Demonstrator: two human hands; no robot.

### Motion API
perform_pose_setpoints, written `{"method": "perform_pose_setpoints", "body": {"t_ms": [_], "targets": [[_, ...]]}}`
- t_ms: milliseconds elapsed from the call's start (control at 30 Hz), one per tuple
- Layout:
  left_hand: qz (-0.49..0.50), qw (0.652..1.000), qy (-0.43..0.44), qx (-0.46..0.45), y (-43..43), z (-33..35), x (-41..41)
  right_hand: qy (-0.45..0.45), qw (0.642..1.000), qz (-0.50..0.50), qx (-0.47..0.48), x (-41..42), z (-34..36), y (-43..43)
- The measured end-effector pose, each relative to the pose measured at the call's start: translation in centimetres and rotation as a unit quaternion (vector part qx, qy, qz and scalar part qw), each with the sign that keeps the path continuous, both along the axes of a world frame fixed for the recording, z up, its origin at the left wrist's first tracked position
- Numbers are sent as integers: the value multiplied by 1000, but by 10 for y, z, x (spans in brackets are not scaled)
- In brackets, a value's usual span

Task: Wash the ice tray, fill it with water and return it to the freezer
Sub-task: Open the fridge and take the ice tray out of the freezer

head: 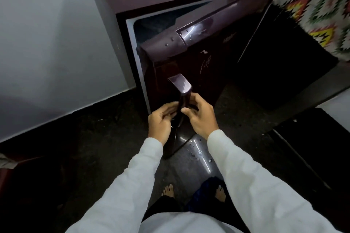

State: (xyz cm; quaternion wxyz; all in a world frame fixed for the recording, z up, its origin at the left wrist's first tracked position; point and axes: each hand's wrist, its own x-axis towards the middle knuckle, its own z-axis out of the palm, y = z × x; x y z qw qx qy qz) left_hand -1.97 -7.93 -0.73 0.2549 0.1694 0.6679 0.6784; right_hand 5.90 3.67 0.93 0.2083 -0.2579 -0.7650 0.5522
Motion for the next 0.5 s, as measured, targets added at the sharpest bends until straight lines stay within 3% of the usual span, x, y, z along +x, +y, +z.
{"method": "perform_pose_setpoints", "body": {"t_ms": [300, 400, 500], "targets": [[-64, 995, 81, 12, -9, -12, 102, 3, 998, -58, 5, 108, -5, 12], [-7, 982, 187, 29, -13, -11, 121, -7, 996, -94, -3, 146, -4, 19], [84, 962, 252, 54, -8, -5, 130, 18, 979, -205, 17, 180, -6, 13]]}}
